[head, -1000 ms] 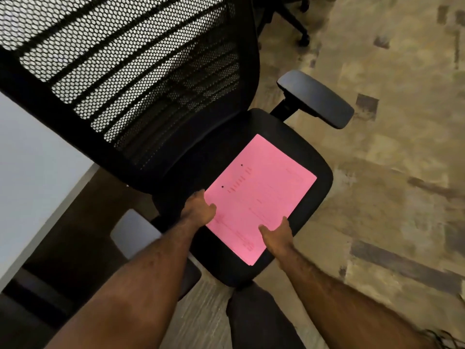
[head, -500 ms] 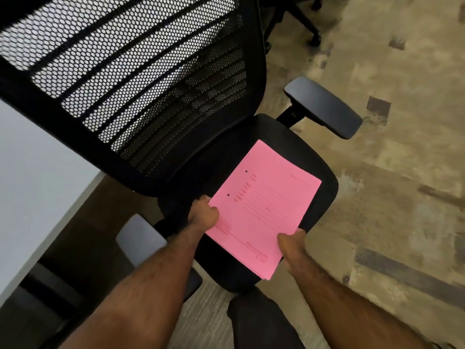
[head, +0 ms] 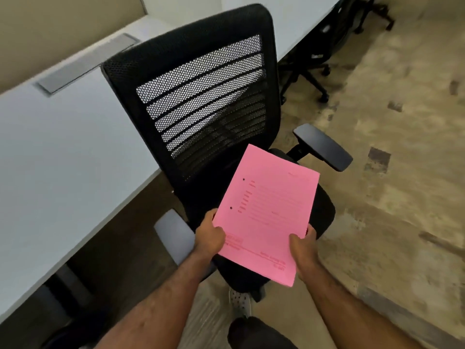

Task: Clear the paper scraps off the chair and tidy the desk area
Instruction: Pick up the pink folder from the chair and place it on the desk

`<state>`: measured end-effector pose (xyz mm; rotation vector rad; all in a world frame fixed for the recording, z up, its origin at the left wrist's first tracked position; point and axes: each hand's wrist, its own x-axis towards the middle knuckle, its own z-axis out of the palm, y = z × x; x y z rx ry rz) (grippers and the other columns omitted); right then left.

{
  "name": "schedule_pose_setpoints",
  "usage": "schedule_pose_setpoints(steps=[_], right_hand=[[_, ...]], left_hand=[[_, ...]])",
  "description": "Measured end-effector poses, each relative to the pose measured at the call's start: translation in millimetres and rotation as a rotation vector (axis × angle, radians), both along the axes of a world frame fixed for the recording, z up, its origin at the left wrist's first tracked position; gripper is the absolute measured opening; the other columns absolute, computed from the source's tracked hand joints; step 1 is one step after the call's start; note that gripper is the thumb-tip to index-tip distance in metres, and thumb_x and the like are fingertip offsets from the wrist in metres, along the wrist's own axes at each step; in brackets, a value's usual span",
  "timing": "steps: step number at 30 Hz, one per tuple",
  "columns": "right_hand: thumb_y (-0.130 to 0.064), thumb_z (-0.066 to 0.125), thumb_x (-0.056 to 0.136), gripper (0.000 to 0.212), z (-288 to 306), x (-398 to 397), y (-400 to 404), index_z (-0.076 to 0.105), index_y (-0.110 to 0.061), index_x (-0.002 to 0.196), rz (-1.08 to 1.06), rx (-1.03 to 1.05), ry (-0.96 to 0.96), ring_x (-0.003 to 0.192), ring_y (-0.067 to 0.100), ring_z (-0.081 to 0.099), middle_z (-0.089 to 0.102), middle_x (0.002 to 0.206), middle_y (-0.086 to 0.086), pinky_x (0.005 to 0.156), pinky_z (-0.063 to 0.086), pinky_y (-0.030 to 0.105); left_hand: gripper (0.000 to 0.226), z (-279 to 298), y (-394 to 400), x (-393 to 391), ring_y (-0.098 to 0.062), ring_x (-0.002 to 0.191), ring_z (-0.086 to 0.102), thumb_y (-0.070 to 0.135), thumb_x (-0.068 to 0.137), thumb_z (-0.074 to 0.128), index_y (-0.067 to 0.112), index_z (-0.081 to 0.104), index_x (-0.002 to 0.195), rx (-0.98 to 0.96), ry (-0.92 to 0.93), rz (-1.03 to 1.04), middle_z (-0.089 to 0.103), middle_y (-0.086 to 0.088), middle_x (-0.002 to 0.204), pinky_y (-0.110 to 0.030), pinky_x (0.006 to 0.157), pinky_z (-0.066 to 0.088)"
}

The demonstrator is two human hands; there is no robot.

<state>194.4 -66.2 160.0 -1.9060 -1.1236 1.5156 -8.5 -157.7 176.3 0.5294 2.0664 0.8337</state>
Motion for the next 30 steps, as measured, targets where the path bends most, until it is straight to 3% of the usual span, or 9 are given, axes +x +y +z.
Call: schedule_pose_setpoints(steps=[3, 6, 10, 12, 14, 16, 17, 19, 30], right_hand=[[-0.006, 0.046, 0.092, 0.049, 25, 1, -21, 0.040, -0.024, 0.137, 0.103, 0.111, 0.023, 0.094, 0.022, 0.062, 0.064, 0.111, 0.003, 0.067, 0.051, 0.032], [-0.007, 0.043, 0.093, 0.056, 46, 1, -50, 0.034, -0.029, 0.143, 0.187, 0.179, 0.048, 0.102, 0.026, 0.063, 0.064, 0.117, 0.002, 0.085, 0.054, 0.048], [-0.007, 0.046, 0.094, 0.044, 75, -4, -90, 0.045, -0.038, 0.125, 0.321, 0.294, 0.120, 0.094, 0.017, 0.066, 0.066, 0.106, -0.006, 0.075, 0.056, 0.041], [-0.007, 0.049, 0.093, 0.044, 88, -12, -109, 0.048, -0.045, 0.117, 0.385, 0.322, 0.169, 0.090, 0.012, 0.067, 0.067, 0.104, -0.009, 0.067, 0.054, 0.029], [-0.010, 0.055, 0.092, 0.041, 99, -21, -125, 0.051, -0.045, 0.114, 0.438, 0.312, 0.236, 0.089, 0.012, 0.070, 0.069, 0.103, -0.008, 0.068, 0.058, 0.031], [-0.013, 0.059, 0.092, 0.038, 107, -33, -140, 0.053, -0.042, 0.116, 0.501, 0.305, 0.290, 0.089, 0.015, 0.071, 0.070, 0.104, -0.006, 0.072, 0.061, 0.038], [-0.014, 0.059, 0.092, 0.038, 111, -39, -147, 0.053, -0.041, 0.117, 0.537, 0.305, 0.319, 0.089, 0.015, 0.072, 0.071, 0.103, -0.005, 0.073, 0.061, 0.039], [-0.014, 0.059, 0.092, 0.038, 118, -53, -161, 0.055, -0.040, 0.118, 0.602, 0.297, 0.377, 0.088, 0.016, 0.072, 0.072, 0.102, -0.005, 0.072, 0.061, 0.040], [-0.006, 0.054, 0.090, 0.037, 146, -136, -219, 0.060, -0.033, 0.114, 0.895, 0.195, 0.455, 0.096, 0.025, 0.070, 0.070, 0.110, 0.004, 0.080, 0.058, 0.050]], left_hand=[[0.049, 24, -33, 3, -0.009, 0.080, 0.065, 0.003, 0.090, 0.037, 0.028, 0.046, 0.132, 0.107, 0.011, 0.036, 0.064, 0.009, 0.094, -0.017, 0.055, 0.052], [0.047, 47, -73, 9, -0.020, 0.084, 0.070, 0.005, 0.092, 0.037, 0.033, 0.051, 0.128, 0.182, -0.014, 0.073, 0.069, -0.003, 0.097, -0.043, 0.072, 0.061], [0.041, 71, -133, 15, -0.022, 0.086, 0.071, 0.016, 0.096, 0.040, 0.047, 0.052, 0.120, 0.227, -0.024, 0.182, 0.069, -0.005, 0.102, -0.048, 0.079, 0.059], [0.046, 85, -166, 18, -0.021, 0.083, 0.073, 0.015, 0.095, 0.044, 0.060, 0.052, 0.099, 0.272, -0.050, 0.243, 0.071, -0.005, 0.099, -0.047, 0.075, 0.060], [0.057, 98, -198, 19, -0.016, 0.076, 0.074, 0.015, 0.096, 0.048, 0.069, 0.050, 0.080, 0.327, -0.060, 0.300, 0.072, -0.004, 0.094, -0.038, 0.065, 0.061], [0.055, 106, -227, 16, -0.013, 0.073, 0.074, 0.015, 0.097, 0.050, 0.070, 0.049, 0.095, 0.361, -0.045, 0.364, 0.072, -0.002, 0.092, -0.030, 0.059, 0.058], [0.048, 109, -241, 13, -0.012, 0.073, 0.074, 0.015, 0.096, 0.051, 0.057, 0.047, 0.119, 0.366, -0.050, 0.409, 0.071, -0.002, 0.093, -0.029, 0.058, 0.057], [0.053, 112, -268, 5, -0.011, 0.073, 0.074, 0.016, 0.096, 0.052, 0.032, 0.033, 0.143, 0.346, -0.058, 0.476, 0.070, -0.003, 0.096, -0.026, 0.056, 0.056], [0.057, 121, -367, -25, -0.019, 0.070, 0.074, 0.013, 0.095, 0.055, 0.028, 0.031, 0.144, 0.394, -0.099, 0.775, 0.072, -0.006, 0.092, -0.032, 0.057, 0.059]])
